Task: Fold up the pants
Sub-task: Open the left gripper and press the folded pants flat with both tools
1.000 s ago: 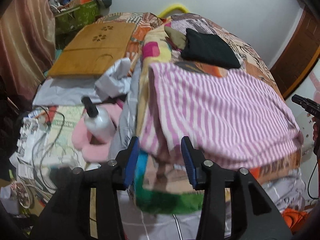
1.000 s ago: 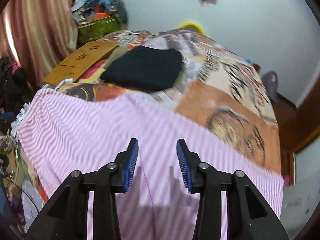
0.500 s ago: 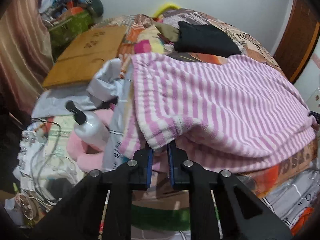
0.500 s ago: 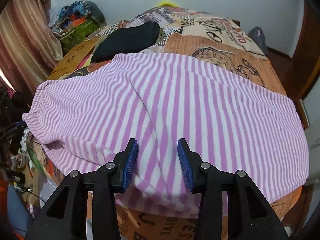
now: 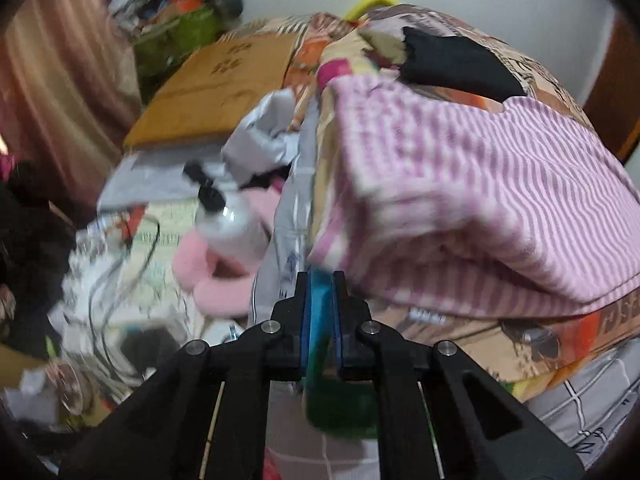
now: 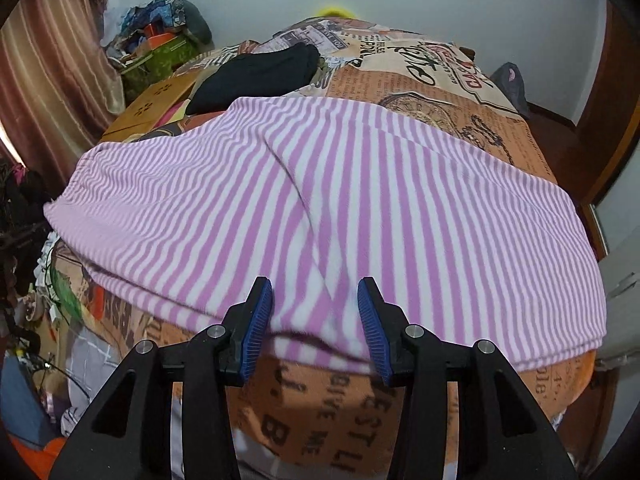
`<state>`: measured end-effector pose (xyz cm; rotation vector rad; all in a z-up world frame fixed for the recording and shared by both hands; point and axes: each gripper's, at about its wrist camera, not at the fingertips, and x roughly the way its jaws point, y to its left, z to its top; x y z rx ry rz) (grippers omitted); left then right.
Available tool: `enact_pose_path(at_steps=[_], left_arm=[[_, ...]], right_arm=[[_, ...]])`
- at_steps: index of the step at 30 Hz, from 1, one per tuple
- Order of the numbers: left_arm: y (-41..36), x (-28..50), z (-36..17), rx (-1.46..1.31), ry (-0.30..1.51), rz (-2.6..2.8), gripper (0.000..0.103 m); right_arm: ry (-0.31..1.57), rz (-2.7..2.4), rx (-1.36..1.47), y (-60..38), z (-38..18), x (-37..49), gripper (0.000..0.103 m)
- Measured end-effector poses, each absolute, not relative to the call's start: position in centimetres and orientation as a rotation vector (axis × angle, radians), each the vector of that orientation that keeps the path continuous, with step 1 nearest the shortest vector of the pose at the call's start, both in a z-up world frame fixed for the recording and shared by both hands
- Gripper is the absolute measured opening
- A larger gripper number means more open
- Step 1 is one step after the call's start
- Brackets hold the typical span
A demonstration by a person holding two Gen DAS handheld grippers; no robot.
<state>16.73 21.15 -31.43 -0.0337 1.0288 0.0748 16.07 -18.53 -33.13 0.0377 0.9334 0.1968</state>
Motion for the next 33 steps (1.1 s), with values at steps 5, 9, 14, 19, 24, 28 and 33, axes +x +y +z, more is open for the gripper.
enact_pose_path(at_steps=[5,9,14,19,24,28,33], left_arm=[[22.1,15.5,-28.3,-0.060,0.978,0.114,0.009],[20.2,16.2,-25.0,-0.073,0.917,0.081,0.011],[16.2,18.8,-24.1,-0.076,0.900,0.044,0.027],[13.4,21.5,-26.7,-0.112,0.963,0.076,0.028],[13.6,22.4,-30.6,-0.129,1.062,0.211,0.028],[14.2,22.1,-31.9,-0.167,1.085,0.247,0.028],[13.4,22.3,-32.1,-0.120,1.098,0.276,0.028]], right_arm=[[0.901,0.129,0.087,-22.0,-31.9,14.8,0.041],[0.851,0.021,0.149,-26.2,-31.0,13.9,0.042],[0.829,-0.140,0.242,-33.1,-31.9,12.3,0.047],[0.845,-0.310,0.390,-42.0,-34.7,10.7,0.047],[0.859,-0.384,0.566,-48.3,-37.8,9.8,0.047],[0.877,-0.384,0.662,-49.9,-40.0,10.3,0.047],[0.869,-0.345,0.735,-49.3,-41.4,11.1,0.047]])
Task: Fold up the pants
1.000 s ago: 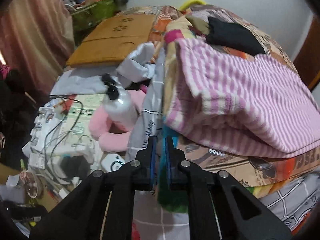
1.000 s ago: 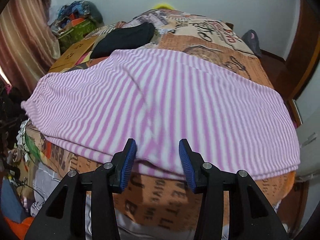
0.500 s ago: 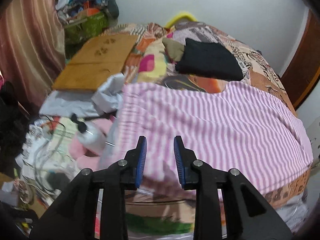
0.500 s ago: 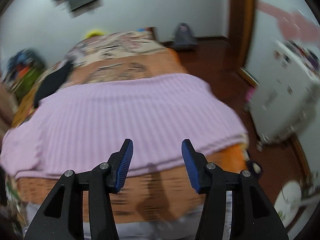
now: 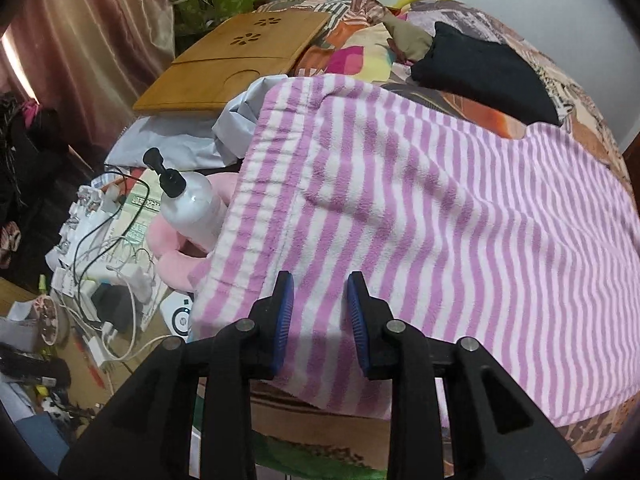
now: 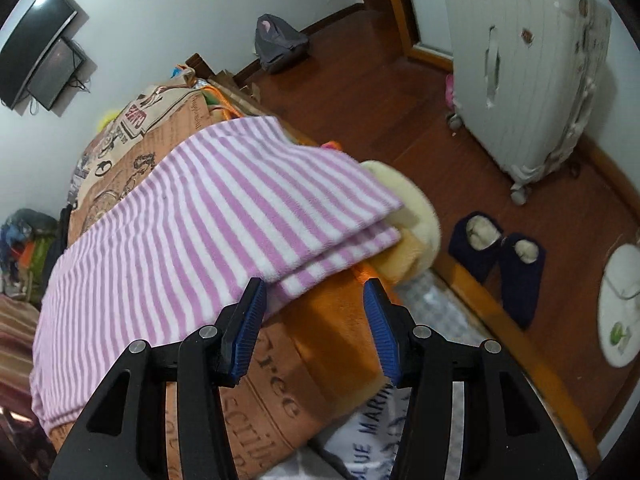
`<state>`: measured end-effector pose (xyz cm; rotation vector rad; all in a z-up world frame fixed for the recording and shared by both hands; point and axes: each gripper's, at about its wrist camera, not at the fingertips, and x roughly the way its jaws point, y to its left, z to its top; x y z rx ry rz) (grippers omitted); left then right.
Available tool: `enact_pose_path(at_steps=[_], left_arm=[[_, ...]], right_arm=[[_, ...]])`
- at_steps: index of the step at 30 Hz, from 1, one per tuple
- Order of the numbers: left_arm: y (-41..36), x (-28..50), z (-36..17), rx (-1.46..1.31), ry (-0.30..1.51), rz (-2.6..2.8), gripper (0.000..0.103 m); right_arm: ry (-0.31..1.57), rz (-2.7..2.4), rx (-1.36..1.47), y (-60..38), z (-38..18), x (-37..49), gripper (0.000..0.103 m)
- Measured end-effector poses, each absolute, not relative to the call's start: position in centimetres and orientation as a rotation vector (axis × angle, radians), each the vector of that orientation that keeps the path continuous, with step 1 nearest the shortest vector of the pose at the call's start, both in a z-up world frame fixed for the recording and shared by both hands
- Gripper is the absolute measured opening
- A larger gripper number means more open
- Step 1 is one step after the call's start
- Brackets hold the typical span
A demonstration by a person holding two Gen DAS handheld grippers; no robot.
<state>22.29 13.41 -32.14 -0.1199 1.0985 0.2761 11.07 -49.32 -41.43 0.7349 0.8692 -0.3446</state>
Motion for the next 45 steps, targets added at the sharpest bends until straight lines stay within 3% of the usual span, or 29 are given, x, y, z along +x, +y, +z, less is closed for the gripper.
enact_pose_path(at_steps=[17,20,22,24,30,40,45], left_arm=[[12.4,22.6,-32.7,-0.046,1.092,0.290,0.031],[12.4,22.5,-32.7,-0.043,1.087,0.288,0.031],[12.5,22.4,-32.7,-0.044,1.086,0.286,0.031],[12.7,22.3,-32.6,-0.048,1.086,0.283,0.031],[12.8,22.0,-32.5,-0.006,1.094,0.286,0.031],[14.3,20.6,-32.4,0.023,1.107,0.323,0.011],[14.7,20.5,-32.6,0.009,1.105,0.311,0.011]], right_arm=[[0.753,-0.368,0.861,-51.5,-42.1,14.0,0.049],[0.751,-0.390,0.784,-50.8,-41.8,14.4,0.037],[0.754,-0.390,0.688,-50.0,-41.3,14.7,0.019],[0.761,-0.405,0.586,-49.1,-40.7,15.1,0.014],[0.789,-0.414,0.421,-48.9,-40.3,15.4,0.012],[0.788,-0.438,0.356,-48.8,-39.8,14.9,0.012],[0.813,-0.442,0.332,-48.4,-40.1,15.3,0.012]])
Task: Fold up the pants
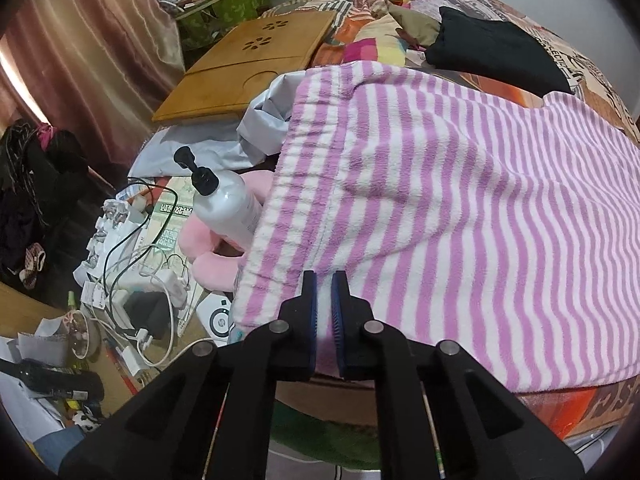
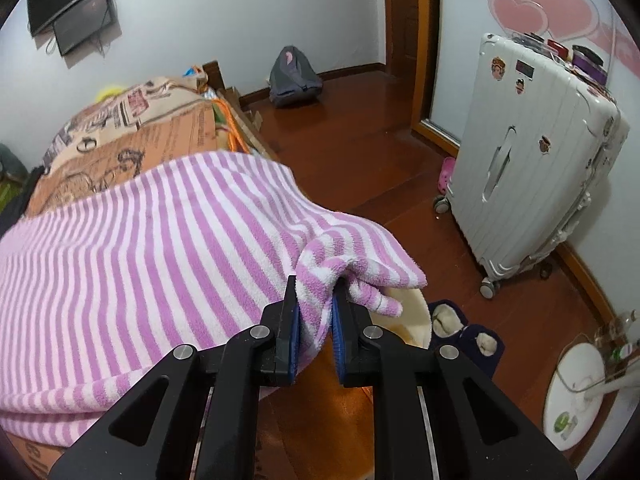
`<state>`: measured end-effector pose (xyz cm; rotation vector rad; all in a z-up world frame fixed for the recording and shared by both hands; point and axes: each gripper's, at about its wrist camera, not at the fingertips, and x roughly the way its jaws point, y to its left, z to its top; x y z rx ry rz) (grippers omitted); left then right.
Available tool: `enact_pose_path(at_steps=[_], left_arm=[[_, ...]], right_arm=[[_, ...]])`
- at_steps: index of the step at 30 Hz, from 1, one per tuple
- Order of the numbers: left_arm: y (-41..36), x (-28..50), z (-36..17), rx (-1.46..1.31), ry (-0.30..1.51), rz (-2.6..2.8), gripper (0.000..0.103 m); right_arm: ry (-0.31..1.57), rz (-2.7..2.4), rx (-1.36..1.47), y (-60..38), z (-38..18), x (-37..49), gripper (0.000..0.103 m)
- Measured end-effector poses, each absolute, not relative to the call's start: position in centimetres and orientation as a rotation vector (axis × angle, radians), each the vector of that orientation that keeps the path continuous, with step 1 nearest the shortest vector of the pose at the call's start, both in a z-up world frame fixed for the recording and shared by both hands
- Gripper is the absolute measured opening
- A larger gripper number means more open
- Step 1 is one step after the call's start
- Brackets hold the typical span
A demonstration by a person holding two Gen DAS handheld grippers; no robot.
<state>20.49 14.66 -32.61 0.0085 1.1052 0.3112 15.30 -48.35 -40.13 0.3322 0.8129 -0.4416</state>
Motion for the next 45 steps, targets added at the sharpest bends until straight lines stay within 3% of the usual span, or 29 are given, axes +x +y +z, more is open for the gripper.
enact_pose_path(at_steps=[9,14,16,21,24,29,35,39,45], left_arm=[[12.9,20.9,-29.7,0.041,1.105,0.267,0.013],[9.0,22.5,-25.2,0.024,1.008,0.166,0.028],[6.6,23.5,-23.8,0.031,0.980,0.110,0.033],[-1.6,26.8,-20.8,0.084,0.909,-0.069,0.040],[-7.0,28.4,-19.8,0.102,0.875,-0.183,0.050],[-16.5,30.2,-21.0,0.143,0.891,-0.363,0.057],[-24.5,30.0,-26.4,0.211,1.005,-0.469,0.058],[-26.8,28.3,-29.5,0.269,1.042,-0.474,0.059],[-24.7,26.9,-27.6,0.252,0.998,-0.449,0.060]], right_arm=[[0.825,-0.431,0.432,-50.1,-38.8,12.8,0.021],[0.822,-0.447,0.418,-50.6,-37.3,10.9,0.026],[0.807,-0.430,0.436,-50.7,-36.7,10.4,0.035],[0.759,-0.399,0.457,-49.6,-35.7,9.8,0.045],[0.742,-0.358,0.485,-49.0,-35.7,9.8,0.053],[0.759,-0.283,0.532,-47.7,-36.7,10.2,0.053],[0.795,-0.225,0.622,-47.3,-38.8,10.2,0.053],[0.823,-0.215,0.622,-47.1,-39.5,10.3,0.053],[0.828,-0.187,0.557,-46.4,-38.4,10.9,0.053]])
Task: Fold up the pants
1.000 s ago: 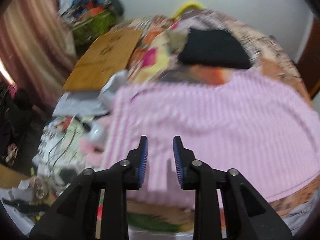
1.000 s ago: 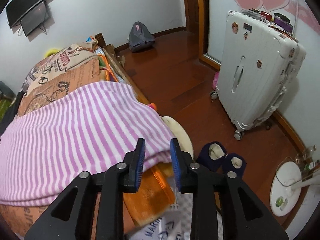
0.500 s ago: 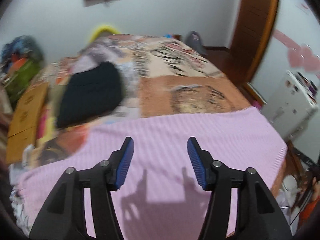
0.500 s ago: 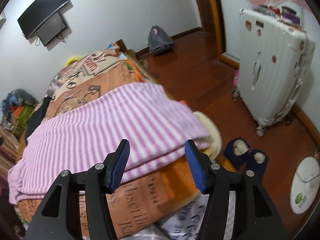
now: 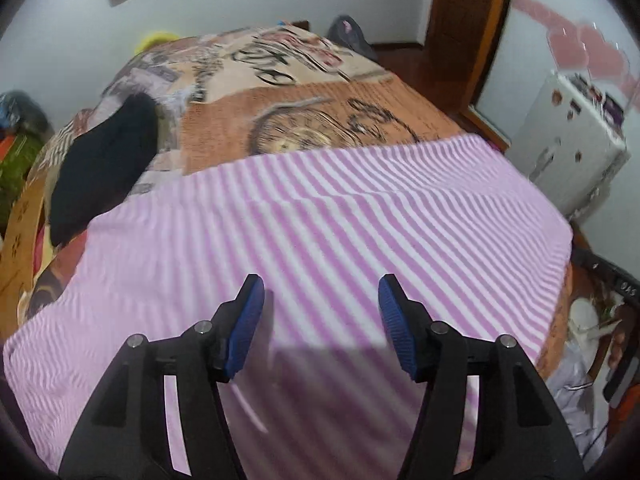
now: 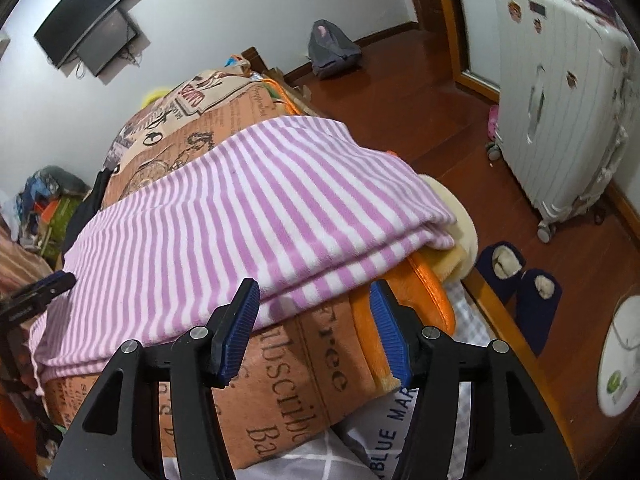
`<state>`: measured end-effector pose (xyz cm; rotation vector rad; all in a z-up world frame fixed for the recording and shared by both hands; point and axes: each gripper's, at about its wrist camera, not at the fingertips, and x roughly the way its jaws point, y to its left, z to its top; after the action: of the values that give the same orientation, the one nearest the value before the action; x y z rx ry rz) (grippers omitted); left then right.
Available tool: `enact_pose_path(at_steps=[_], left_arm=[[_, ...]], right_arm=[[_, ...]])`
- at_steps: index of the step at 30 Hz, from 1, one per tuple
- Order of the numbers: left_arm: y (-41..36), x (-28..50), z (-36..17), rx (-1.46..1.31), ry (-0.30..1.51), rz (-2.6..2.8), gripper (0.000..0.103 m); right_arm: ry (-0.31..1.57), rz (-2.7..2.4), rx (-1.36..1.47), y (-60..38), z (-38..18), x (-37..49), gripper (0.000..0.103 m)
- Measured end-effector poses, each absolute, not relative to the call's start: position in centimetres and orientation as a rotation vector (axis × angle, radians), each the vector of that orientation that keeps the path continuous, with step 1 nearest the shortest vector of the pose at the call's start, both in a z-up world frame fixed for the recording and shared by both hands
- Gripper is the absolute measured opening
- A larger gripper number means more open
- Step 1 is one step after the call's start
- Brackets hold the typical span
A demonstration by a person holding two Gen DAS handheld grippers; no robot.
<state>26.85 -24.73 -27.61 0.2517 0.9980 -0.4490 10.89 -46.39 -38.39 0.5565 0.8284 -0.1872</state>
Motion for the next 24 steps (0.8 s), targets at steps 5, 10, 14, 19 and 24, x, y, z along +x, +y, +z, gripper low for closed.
enact_pose_path(at_steps=[5,10,14,19,24], left_arm=[[-17.7,25.0,-25.5,0.221,0.983,-0.343,0.060],[-11.0,22.2,-25.7,0.172,1.036,-0.277,0.060],[-8.9,20.0,-26.6,0.176,1.046,-0.297,0.060],[-8.2,19.2,-27.9,0.175,1.051,-0.293,0.060],[-1.8,19.9,-26.5,0.015,0.994,-0.158,0.060]], right_arm=[[0.786,-0.105,0.474,-43.6,-35.7,11.9,0.053],[0.772,0.016,0.390,-38.9,-33.9,12.6,0.053],[0.777,0.116,0.330,-34.7,-33.1,13.1,0.053],[0.800,0.231,0.252,-30.1,-32.7,14.6,0.054],[0.806,0.326,0.131,-26.5,-30.9,17.8,0.054]])
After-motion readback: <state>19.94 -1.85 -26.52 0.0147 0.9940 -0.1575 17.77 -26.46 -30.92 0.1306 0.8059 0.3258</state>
